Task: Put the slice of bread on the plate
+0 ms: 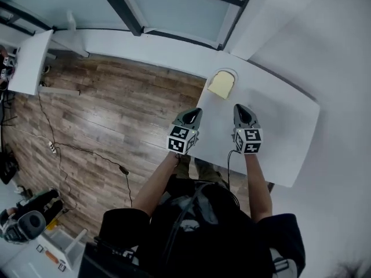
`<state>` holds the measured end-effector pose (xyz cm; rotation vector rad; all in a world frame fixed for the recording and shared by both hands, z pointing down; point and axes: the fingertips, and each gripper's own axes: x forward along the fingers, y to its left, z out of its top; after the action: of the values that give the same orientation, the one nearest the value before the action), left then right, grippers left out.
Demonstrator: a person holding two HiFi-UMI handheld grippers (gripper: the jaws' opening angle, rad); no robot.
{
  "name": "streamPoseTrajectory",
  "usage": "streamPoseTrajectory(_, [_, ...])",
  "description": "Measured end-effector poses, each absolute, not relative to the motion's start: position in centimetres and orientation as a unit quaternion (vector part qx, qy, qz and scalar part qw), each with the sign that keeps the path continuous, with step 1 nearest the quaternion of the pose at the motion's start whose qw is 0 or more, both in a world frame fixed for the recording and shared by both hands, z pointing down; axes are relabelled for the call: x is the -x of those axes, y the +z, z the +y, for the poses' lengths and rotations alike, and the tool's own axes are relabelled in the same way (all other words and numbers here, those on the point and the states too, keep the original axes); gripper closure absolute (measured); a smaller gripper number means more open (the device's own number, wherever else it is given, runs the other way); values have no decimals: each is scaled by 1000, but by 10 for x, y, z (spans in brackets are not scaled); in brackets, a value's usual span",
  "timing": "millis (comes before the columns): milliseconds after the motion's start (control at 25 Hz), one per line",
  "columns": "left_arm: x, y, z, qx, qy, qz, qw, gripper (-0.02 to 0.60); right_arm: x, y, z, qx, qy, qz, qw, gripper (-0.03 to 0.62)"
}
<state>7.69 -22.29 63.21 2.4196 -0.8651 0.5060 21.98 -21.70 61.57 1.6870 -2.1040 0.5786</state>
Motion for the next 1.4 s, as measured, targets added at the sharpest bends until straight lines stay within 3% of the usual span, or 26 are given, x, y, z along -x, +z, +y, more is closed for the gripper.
streamPoseTrajectory(320, [-88,554,-191,-922,165,-300,181,576,-242,550,-137,-663,236,-705,87,586])
streamPoseTrajectory(720, [-91,501,-172,-933,138,-298,145,575,-237,491,-105,-684,193,-703,38,586])
streamPoseTrajectory(1400, [-85,484,-171,-935,137,-300,129,575,-215,466,-117,-675,164,-718,41,586])
